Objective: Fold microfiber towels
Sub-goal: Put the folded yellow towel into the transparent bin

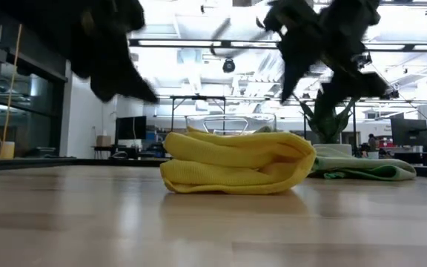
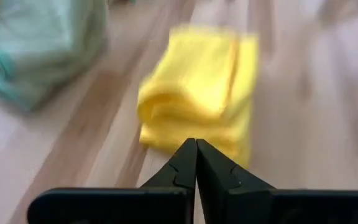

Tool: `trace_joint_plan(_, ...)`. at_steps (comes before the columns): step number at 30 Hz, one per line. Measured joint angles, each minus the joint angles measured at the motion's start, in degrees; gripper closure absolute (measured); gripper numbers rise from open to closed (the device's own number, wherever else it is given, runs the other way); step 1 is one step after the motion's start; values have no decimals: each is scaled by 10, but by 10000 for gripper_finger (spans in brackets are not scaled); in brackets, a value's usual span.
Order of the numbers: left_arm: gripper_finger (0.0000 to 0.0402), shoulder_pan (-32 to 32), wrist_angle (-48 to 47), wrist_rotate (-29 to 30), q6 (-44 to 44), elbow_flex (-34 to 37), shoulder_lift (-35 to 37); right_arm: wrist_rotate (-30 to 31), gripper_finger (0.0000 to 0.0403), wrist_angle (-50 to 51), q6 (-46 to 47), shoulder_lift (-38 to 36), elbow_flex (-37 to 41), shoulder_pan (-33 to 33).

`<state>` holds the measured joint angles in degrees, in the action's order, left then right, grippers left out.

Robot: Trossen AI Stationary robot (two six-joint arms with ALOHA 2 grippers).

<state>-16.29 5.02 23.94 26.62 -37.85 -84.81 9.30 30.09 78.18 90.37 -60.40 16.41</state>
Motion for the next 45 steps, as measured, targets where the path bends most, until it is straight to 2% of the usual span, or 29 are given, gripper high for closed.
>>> trace_joint_plan(3, 401, -21, 25, 32, 21, 22, 49, -23, 171, -40, 41, 0, 51, 5)
trace_joint_plan(6, 401, -42, 37, 70, 44, 31, 69, -35, 171, -149, 88, 0, 116, 6)
trace_joint_plan(11, 401, -65, 41, 101, 79, 31, 67, 5, 171, -342, 162, 1, 210, -1)
trace_joint_plan(13, 401, -68, 50, 102, 99, 30, 55, 12, 171, -386, 171, 2, 226, -5)
trace_joint_plan(22, 401, -70, 62, 125, 166, 30, 29, -37, 171, -398, 163, 68, 197, -8)
trace_joint_plan(32, 401, -70, 55, 133, 167, 31, 20, -35, 174, -407, 166, 120, 160, -7)
trace_joint_plan(34, 401, -70, 55, 130, 166, 31, 21, -31, 190, -404, 173, 124, 160, -7)
trace_joint_plan(36, 401, -74, 51, 127, 153, 31, 45, -29, 230, -401, 167, 126, 160, -7)
trace_joint_plan(40, 402, -83, 51, 129, 108, 30, 120, -26, 366, -398, 137, 127, 162, -7)
trace_joint_plan(41, 402, -86, 50, 132, 96, 31, 141, -24, 382, -401, 129, 127, 162, -7)
trace_joint_plan(45, 402, -93, 52, 155, 60, 30, 229, -44, 391, -401, 117, 119, 162, -15)
